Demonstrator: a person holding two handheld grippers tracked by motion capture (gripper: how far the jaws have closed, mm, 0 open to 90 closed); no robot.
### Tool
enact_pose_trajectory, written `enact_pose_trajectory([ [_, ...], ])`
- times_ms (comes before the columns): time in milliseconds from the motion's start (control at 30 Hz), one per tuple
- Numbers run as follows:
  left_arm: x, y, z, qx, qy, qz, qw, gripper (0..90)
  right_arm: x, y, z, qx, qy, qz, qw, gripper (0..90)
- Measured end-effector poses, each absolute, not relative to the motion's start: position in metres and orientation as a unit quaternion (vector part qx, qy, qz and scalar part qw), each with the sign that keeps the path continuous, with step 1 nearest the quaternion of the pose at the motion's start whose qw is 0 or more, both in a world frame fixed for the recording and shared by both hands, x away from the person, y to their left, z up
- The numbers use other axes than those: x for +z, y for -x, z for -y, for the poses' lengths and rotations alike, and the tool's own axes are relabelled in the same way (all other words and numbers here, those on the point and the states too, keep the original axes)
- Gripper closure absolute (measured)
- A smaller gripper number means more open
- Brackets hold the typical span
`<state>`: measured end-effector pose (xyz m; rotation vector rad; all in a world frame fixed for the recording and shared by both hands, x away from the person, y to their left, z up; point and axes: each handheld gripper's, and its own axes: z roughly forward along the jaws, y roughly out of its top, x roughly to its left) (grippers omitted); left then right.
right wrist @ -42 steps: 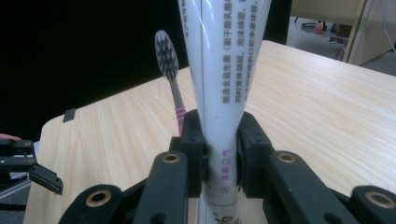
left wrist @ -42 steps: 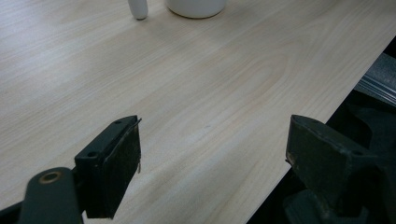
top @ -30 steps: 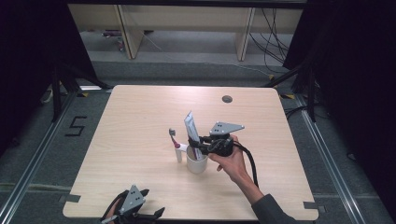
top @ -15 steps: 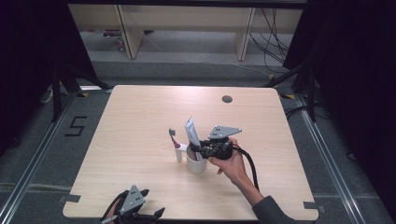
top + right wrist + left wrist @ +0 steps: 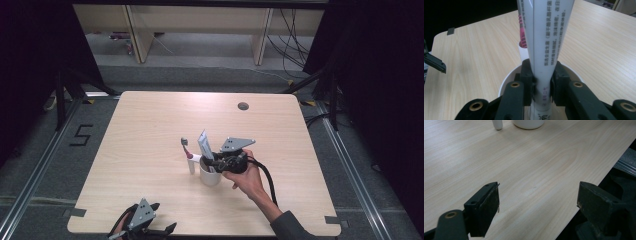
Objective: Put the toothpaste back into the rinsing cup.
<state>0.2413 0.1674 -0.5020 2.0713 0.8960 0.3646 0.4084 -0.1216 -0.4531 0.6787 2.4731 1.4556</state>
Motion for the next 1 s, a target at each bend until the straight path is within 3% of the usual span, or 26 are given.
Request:
enact_pose_trajectory([
  [1000,-0.5026,-0.242,-0.1678,0.149,-0.829,-0.352,0.408,17.9,-0.4504,-0.4055,0.1252,0.489,-0.231,-0.835,0.098,72.6],
])
